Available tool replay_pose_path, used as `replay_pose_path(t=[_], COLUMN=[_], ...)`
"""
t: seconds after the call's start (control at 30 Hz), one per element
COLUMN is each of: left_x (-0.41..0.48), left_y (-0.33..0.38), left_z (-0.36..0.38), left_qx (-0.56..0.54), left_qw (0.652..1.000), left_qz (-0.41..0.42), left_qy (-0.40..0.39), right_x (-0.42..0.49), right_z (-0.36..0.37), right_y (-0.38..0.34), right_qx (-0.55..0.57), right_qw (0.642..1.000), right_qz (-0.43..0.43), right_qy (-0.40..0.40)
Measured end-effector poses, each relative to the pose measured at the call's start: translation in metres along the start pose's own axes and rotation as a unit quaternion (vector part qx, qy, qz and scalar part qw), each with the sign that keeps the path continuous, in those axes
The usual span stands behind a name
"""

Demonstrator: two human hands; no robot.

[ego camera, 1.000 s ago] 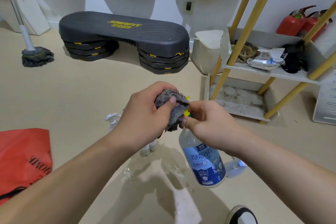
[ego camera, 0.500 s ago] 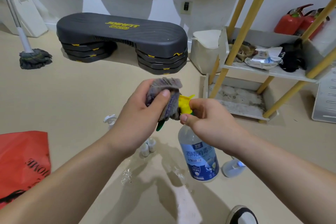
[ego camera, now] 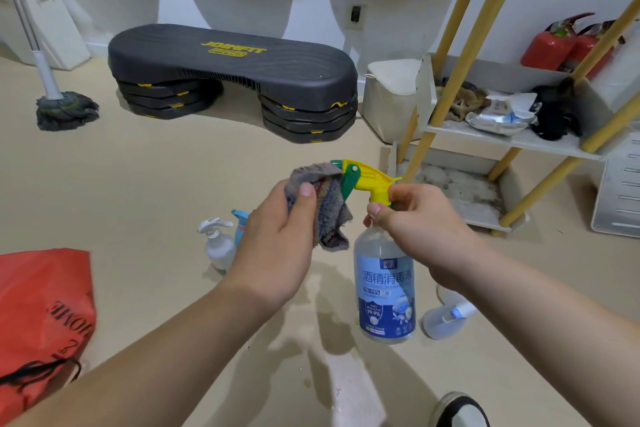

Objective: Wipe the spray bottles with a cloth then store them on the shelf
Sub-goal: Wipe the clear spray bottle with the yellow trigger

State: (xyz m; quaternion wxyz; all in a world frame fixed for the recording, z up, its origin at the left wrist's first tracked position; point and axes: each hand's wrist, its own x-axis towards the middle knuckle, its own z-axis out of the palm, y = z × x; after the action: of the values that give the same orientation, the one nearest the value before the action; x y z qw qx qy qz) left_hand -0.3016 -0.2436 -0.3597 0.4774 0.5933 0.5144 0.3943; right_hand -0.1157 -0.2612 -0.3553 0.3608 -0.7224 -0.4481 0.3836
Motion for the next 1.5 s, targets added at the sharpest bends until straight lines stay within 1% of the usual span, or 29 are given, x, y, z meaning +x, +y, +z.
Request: replay_pose_path(t=[0.07,0.1,0.13,0.17,0.23,0.3,0.37,0.43,0.5,0.6,0.63,0.67,0.77,0.8,0.9,0.93,1.0,1.07,1.13,1.23,1.3,1.4,1.47,1.5], left_x=[-0.001,0.000,0.001,0.003,0.008,0.012,0.013,0.013,0.014,0.010,0.009,0.011,0.014,0.017,0.017,0.015,0.013,0.011,0.014,0.015,0.013,0.013,0.014,0.015], left_y=[-0.004,-0.008,-0.010,-0.009,-0.010,-0.010,-0.008,-0.011,-0.022,-0.038,-0.039,-0.040,-0.027,-0.024,-0.018,-0.017,-0.015,-0.017,-0.022,-0.023,-0.018,-0.015,-0.015,-0.014], left_z=[0.003,0.005,0.007,0.007,0.008,0.006,0.004,0.005,0.008,0.009,0.008,0.006,0.000,-0.002,-0.007,-0.007,-0.003,0.004,0.007,0.005,0.003,-0.004,-0.011,-0.013], left_qx=[0.058,0.085,0.094,0.072,-0.005,-0.014,0.034,0.069,0.099,0.187,0.199,0.193,0.070,0.050,0.066,0.068,0.072,0.059,0.026,0.042,0.068,0.053,0.054,0.045], left_qw=[0.996,0.992,0.991,0.994,0.999,0.999,0.997,0.994,0.990,0.968,0.964,0.965,0.987,0.992,0.997,0.995,0.992,0.993,0.995,0.991,0.985,0.973,0.966,0.965], left_qz=[0.068,0.087,0.087,0.071,0.024,0.016,0.040,0.048,0.025,-0.025,-0.038,-0.052,-0.066,-0.050,0.047,0.069,0.093,0.076,0.044,0.038,0.034,-0.027,-0.076,-0.098], left_qy=[-0.013,-0.024,-0.034,-0.037,-0.035,-0.046,-0.060,-0.074,-0.099,-0.166,-0.175,-0.169,-0.126,-0.103,-0.021,-0.014,-0.034,-0.071,-0.088,-0.125,-0.155,-0.221,-0.243,-0.239], right_x=[-0.002,-0.003,-0.005,-0.006,-0.009,-0.009,-0.009,-0.008,-0.002,0.006,0.007,0.007,0.003,0.003,0.002,0.001,0.000,-0.004,-0.006,-0.002,0.000,0.002,0.003,0.005], right_z=[0.003,0.005,0.008,0.012,0.015,0.015,0.015,0.013,0.007,-0.009,-0.013,-0.015,-0.015,-0.014,-0.010,-0.009,-0.004,0.001,0.004,0.002,-0.002,-0.005,-0.007,-0.008], right_y=[-0.002,-0.003,-0.004,-0.006,-0.008,-0.008,-0.005,-0.003,0.000,0.002,0.002,0.002,0.003,0.003,0.005,0.005,0.004,0.001,-0.001,0.003,0.007,0.009,0.011,0.012], right_qx=[0.000,-0.006,-0.015,-0.026,-0.044,-0.036,0.006,0.022,0.009,0.003,0.006,0.005,0.007,0.009,0.009,0.007,-0.026,-0.063,-0.058,-0.026,-0.045,-0.084,-0.080,-0.067], right_qw=[1.000,0.999,0.999,0.997,0.994,0.994,0.996,0.997,0.998,0.999,0.999,0.999,1.000,1.000,1.000,1.000,0.999,0.994,0.992,0.993,0.993,0.992,0.994,0.996], right_qz=[-0.018,-0.033,-0.048,-0.063,-0.090,-0.094,-0.070,-0.052,-0.051,-0.042,-0.036,-0.030,-0.011,-0.007,0.000,-0.008,-0.044,-0.086,-0.109,-0.103,-0.103,-0.093,-0.071,-0.055], right_qy=[-0.008,-0.013,-0.019,-0.027,-0.041,-0.047,-0.055,-0.053,-0.033,0.018,0.025,0.026,0.019,0.017,0.012,0.009,-0.005,-0.025,-0.038,-0.043,-0.042,-0.036,-0.022,-0.010])
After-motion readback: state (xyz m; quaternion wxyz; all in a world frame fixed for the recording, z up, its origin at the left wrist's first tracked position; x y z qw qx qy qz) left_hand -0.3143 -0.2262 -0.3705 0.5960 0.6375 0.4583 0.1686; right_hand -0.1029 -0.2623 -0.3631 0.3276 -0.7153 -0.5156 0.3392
